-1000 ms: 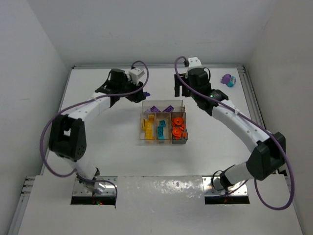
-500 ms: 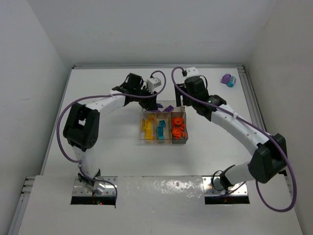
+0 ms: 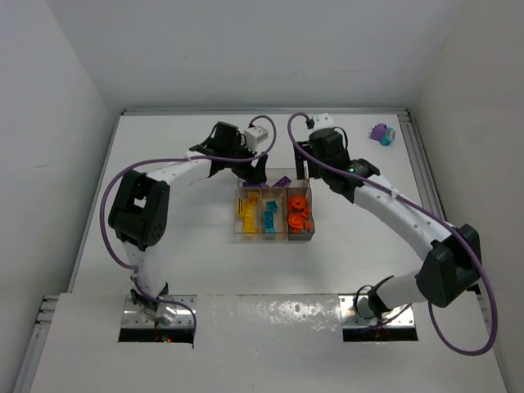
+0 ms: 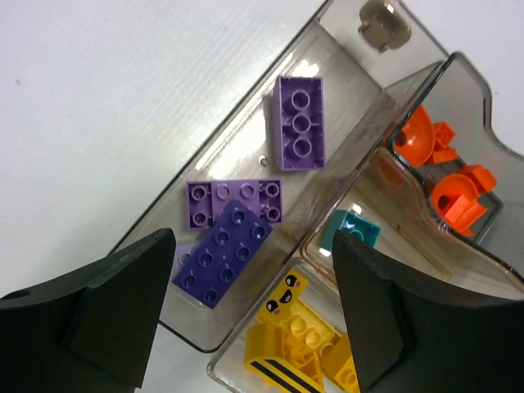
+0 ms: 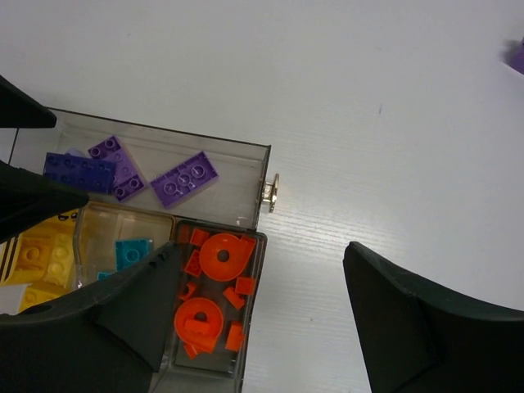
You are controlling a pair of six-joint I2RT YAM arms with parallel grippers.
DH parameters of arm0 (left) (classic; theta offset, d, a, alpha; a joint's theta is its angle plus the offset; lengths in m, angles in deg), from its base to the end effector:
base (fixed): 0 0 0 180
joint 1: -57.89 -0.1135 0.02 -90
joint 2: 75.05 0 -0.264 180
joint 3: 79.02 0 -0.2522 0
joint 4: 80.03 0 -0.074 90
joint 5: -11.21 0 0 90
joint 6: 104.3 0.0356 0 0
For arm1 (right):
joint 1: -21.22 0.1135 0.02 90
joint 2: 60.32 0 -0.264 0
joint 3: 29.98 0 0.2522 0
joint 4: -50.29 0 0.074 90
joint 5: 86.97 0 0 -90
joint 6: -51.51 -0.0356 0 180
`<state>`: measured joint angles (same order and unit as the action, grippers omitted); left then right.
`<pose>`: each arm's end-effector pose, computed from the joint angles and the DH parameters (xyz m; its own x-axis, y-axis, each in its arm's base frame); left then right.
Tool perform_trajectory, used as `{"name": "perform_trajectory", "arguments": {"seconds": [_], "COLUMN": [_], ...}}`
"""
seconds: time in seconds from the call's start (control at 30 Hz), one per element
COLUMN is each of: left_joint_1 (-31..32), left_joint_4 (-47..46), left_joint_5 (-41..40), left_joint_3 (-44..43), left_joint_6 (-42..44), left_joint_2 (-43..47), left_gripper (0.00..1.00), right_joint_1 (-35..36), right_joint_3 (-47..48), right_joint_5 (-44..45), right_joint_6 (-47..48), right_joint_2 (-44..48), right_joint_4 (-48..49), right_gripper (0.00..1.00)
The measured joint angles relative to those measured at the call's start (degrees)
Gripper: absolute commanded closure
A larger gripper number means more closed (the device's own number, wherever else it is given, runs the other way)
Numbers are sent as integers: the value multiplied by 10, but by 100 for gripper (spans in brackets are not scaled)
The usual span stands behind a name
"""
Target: Sort the legos into containers by color
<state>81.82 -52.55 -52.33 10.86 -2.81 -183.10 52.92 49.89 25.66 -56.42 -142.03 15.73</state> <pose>0.3739 -0.1833 0.2115 -0.5086 0.4208 -0.7512 0.7657 0.6200 -0.1711 0.2795 0.1565 0.3032 -0.5486 -0.0048 -0.8361 -0.0553 0.9980 0.0305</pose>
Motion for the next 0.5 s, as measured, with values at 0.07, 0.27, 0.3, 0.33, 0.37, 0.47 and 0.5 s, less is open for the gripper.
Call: {"name": "perform_trajectory", "arguments": {"seconds": [0.07,0.27,0.3,0.33,0.37,0.47,0.5], "left_joint_1": [0,0,0,0,0,-2,-2], "left_joint_4": [5,77,88,100,109,137,140], "left_joint_5": [0,5,6,6,5,-7,-17], "left_joint_3": [-12,-112,-132,-154,-170,-178,-164], "left_joint_6": [-3,2,8,18,31,71,86], "left_joint_2": [0,-1,-1,-1,1,24,40], "left_gripper": [24,39,49,51,51,45,42], "right_joint_1": [0,-7,-16,-29,-52,-142,-173], "right_joint_3": [0,13,28,46,69,116,126], "right_joint_5": [2,18,17,14,3,-26,-29], "right_joint_6": [0,3,0,-9,-16,-41,-45], "right_joint_2": [0,-5,-13,-25,-41,-84,-97], "right_joint_4": [-2,-31,-47,-58,-71,-75,-73], "right_gripper": [21,91,100,100,100,43,35]}}
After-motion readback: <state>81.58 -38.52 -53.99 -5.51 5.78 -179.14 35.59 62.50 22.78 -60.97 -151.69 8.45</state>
